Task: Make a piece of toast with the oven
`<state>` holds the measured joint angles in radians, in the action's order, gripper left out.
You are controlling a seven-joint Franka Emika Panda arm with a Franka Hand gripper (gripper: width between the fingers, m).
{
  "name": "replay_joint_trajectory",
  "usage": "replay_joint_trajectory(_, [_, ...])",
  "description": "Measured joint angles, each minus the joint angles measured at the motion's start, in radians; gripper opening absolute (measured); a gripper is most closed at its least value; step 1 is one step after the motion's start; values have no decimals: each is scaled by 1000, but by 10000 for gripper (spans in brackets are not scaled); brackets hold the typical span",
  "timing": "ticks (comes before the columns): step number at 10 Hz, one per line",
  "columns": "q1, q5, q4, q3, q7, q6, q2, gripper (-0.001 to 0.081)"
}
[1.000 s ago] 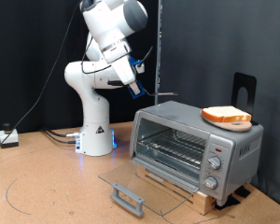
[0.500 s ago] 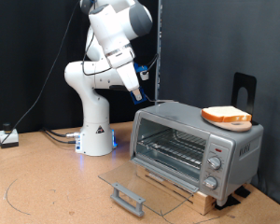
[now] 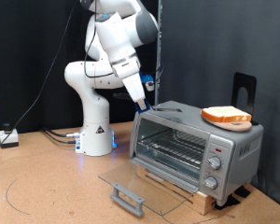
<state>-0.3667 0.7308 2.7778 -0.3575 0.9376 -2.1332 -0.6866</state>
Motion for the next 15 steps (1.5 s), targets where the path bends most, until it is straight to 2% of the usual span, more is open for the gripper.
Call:
replay_joint_trajectory(5, [11, 74, -44, -93, -19, -98, 110, 395])
replay_joint_trajectory(10, [16, 105, -89, -178, -84, -125, 127, 395])
replay_joint_trajectory(15, [20, 134, -90, -185, -87, -124, 122, 395])
